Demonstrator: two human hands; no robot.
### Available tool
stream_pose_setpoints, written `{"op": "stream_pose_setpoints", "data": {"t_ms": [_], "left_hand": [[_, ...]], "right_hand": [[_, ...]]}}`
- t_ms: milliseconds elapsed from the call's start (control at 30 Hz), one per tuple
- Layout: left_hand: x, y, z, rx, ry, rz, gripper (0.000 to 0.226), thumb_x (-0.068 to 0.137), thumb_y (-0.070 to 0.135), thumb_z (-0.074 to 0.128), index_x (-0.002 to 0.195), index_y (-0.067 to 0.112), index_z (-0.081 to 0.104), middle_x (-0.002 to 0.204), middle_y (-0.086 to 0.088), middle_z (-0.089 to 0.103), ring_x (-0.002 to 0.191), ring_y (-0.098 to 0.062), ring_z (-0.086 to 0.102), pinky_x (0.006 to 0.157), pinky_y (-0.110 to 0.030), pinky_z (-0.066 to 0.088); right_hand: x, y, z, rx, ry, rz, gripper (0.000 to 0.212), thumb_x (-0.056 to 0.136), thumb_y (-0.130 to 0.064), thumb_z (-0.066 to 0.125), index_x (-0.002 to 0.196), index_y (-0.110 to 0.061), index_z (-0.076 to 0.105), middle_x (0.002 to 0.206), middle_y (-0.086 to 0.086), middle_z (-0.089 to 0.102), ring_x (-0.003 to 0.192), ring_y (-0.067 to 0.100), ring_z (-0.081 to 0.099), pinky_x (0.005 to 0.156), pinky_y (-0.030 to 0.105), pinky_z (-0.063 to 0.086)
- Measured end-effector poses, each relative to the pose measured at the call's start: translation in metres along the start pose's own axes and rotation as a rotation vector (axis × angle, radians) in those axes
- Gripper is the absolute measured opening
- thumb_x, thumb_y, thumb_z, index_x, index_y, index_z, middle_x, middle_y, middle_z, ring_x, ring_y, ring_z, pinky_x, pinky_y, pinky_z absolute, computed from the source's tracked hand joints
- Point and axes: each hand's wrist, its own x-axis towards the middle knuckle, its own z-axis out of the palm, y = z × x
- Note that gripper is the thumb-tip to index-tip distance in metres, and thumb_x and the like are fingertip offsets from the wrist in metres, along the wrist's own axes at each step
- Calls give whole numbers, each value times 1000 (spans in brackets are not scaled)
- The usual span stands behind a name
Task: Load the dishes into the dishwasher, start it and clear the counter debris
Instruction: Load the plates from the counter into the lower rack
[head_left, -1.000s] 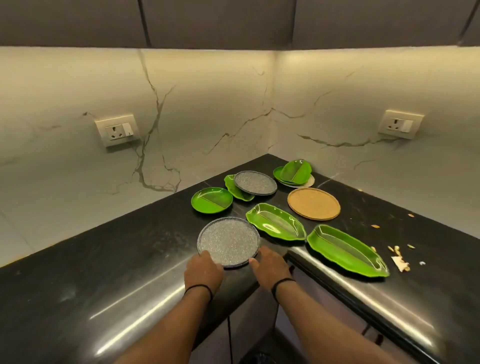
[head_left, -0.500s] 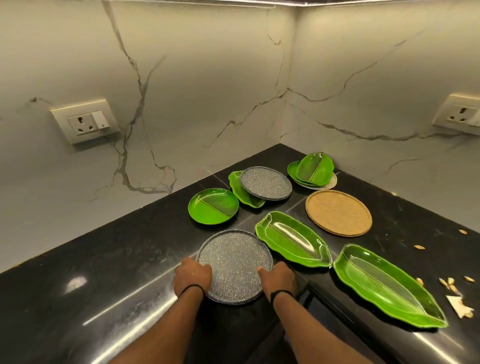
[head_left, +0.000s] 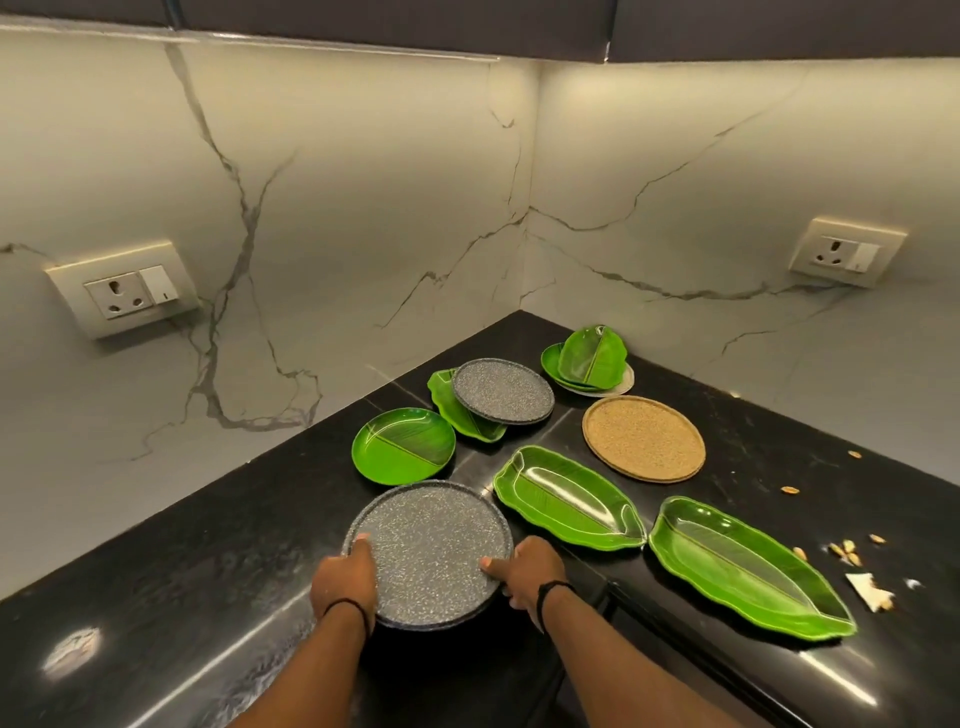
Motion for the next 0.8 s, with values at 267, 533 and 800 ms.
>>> {"op": "stream_pose_setpoints", "data": {"t_ms": [267,533,800], "left_hand": [[-7,51,6,-380,3,179,41,93,34,60,69,1,57,64,-10,44,61,-21,38,58,-34,32],[-50,117,93,-526,-281,267,30,92,24,63,68,9,53,69,-8,47,69,-18,37,60,-32,31],[-59,107,176,-448,-244,196,28,92,27,61,73,10,52,68,-10,45,67,-18,39,62,-33,35]], "right_hand": [[-36,-42,-65,5,151,-161,35,82,-46,66,65,-19,50,71,12,65,67,31,63,64,38,55],[-8,-38,-170,125,373,-106,44,89,-41,58,55,-14,48,64,13,57,66,32,61,66,41,54],[81,11,-263,190,521,123,30,86,-31,66,94,-2,71,99,17,71,95,35,66,74,30,48]]}}
